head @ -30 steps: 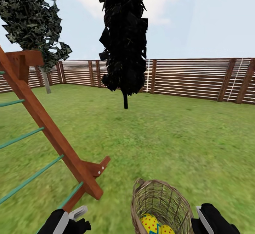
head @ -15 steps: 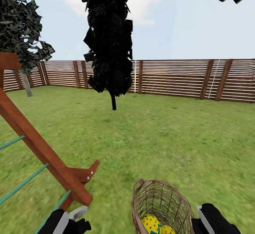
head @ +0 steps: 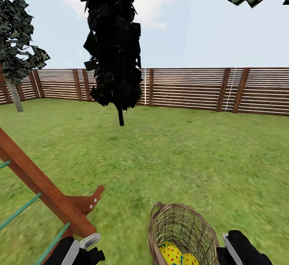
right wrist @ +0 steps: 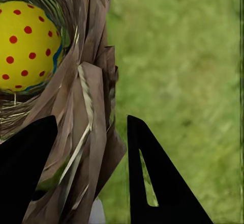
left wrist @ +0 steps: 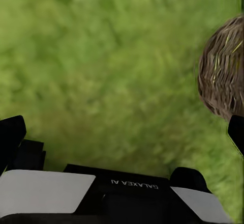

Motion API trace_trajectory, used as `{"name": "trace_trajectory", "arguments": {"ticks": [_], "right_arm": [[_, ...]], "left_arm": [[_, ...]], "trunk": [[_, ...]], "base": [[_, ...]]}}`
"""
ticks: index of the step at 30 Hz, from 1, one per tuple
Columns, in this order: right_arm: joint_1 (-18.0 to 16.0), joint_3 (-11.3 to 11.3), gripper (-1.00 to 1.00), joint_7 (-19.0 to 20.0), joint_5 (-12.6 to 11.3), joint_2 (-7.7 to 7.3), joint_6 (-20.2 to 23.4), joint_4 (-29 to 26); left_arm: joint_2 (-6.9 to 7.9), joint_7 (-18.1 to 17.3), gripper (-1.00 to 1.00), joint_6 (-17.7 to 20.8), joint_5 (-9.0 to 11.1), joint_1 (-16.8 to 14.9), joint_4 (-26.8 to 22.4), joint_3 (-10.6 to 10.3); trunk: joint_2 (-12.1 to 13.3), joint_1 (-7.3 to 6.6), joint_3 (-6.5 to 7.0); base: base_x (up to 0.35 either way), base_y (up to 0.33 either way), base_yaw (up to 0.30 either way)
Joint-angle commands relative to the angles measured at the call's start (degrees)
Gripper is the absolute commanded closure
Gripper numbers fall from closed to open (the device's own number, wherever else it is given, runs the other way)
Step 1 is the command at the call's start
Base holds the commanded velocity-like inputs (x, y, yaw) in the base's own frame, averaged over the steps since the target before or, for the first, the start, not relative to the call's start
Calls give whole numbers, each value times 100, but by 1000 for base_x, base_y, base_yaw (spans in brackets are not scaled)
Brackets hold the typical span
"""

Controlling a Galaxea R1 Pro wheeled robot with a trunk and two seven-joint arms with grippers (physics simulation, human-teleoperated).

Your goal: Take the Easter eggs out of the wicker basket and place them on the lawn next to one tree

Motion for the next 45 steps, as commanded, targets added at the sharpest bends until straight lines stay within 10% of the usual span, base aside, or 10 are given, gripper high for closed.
{"name": "trace_trajectory", "arguments": {"ticks": [1, 23, 24, 45], "right_arm": [[-3, -11, 100, -14, -11, 2, 28, -9], [-3, -22, 100, -30, 387, -470, -330, -52], [-3, -22, 100, -31, 50, -472, -330, -52], [-2, -54, 100, -40, 42, -631, -330, -55]], "left_arm": [[-6, 55, -100, 29, 58, -2, -9, 9], [-103, 42, -100, -384, 67, 11, -2, -59], [-105, 47, -100, -612, 67, 10, -1, -58], [-259, 42, -100, -621, 58, 10, 67, -70]], "trunk": [[-3, 2, -6], [-3, 2, -7], [-3, 2, -7], [-3, 2, -7]], "base": [[185, -285, 0], [38, -112, 0], [-273, 0, 0], [-106, -239, 0]]}}
